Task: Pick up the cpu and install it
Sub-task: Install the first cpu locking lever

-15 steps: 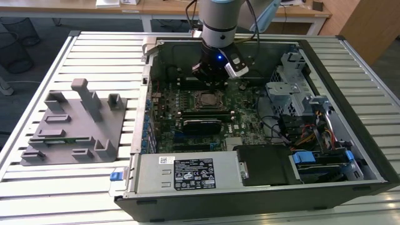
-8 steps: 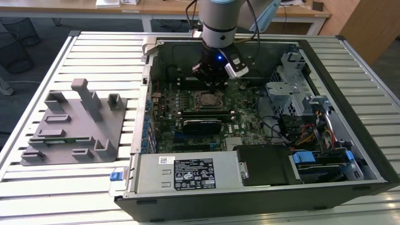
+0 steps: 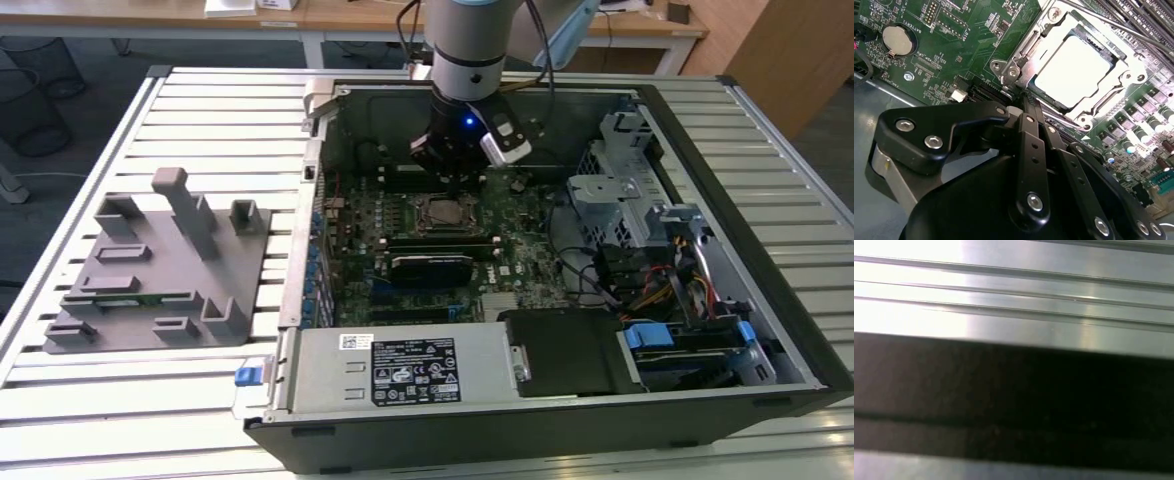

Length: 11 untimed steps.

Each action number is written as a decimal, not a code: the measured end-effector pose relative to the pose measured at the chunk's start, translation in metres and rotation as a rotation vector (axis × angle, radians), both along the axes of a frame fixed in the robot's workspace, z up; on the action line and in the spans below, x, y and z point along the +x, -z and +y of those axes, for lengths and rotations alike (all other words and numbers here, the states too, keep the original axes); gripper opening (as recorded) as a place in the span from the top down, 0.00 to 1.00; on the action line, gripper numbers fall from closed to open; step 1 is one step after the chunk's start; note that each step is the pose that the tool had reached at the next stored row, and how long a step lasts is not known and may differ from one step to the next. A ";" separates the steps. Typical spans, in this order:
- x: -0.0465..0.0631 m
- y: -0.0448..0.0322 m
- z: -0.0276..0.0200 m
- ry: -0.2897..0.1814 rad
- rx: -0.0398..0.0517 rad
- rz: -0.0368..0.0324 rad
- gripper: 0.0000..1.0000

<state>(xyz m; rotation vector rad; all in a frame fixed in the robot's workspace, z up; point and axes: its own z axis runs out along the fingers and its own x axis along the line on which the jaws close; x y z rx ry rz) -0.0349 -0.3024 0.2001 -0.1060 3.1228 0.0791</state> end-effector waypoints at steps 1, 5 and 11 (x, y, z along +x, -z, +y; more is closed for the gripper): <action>0.000 0.0000 0.0000 0.000 -0.0019 0.0001 0.89; 0.000 0.0008 -0.0001 0.000 -0.0116 0.0003 0.89; 0.000 0.0031 -0.0002 0.000 -0.0234 0.0016 0.89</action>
